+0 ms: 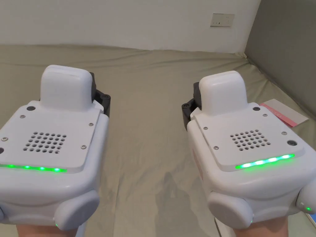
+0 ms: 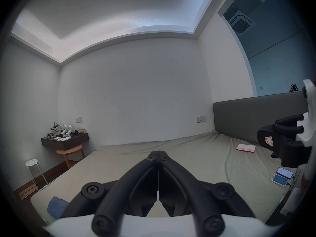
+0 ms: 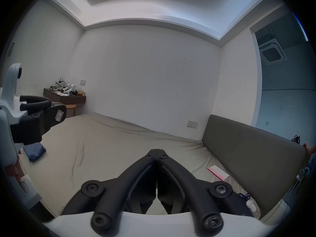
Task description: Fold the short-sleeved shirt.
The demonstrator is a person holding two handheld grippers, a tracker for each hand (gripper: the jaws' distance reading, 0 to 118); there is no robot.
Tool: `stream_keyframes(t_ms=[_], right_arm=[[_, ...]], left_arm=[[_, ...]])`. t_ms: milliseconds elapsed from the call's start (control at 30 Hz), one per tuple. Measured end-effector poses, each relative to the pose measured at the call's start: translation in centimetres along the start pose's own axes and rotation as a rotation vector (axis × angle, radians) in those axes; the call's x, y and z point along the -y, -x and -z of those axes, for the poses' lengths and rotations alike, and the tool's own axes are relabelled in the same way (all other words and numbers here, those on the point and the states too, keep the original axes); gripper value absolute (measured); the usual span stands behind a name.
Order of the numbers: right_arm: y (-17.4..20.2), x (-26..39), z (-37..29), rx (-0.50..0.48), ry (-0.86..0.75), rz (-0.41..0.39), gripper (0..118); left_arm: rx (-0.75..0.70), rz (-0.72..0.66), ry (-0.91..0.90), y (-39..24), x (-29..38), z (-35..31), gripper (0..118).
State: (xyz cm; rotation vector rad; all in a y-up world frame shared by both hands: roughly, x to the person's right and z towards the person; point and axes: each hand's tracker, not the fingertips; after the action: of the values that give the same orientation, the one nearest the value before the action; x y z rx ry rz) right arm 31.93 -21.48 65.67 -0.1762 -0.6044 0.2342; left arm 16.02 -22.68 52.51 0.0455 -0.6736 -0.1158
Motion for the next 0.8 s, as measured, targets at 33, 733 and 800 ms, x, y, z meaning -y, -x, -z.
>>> stream_keyframes(t_ms=[33, 733, 800], right_arm=[[-0.06, 0.02, 0.03, -0.001, 0.000, 0.004, 2], [0.38, -0.16, -0.31, -0.019, -0.022, 0.018, 2], [0.41, -0.16, -0.35, -0.020, -0.025, 0.021, 2]], left_arm=[[-0.010, 0.004, -0.004, 0.07, -0.02, -0.12, 0], [-0.034, 0.027, -0.018, -0.02, -0.29, -0.74, 0], [-0.032, 0.027, -0.015, -0.01, -0.22, -0.76, 0]])
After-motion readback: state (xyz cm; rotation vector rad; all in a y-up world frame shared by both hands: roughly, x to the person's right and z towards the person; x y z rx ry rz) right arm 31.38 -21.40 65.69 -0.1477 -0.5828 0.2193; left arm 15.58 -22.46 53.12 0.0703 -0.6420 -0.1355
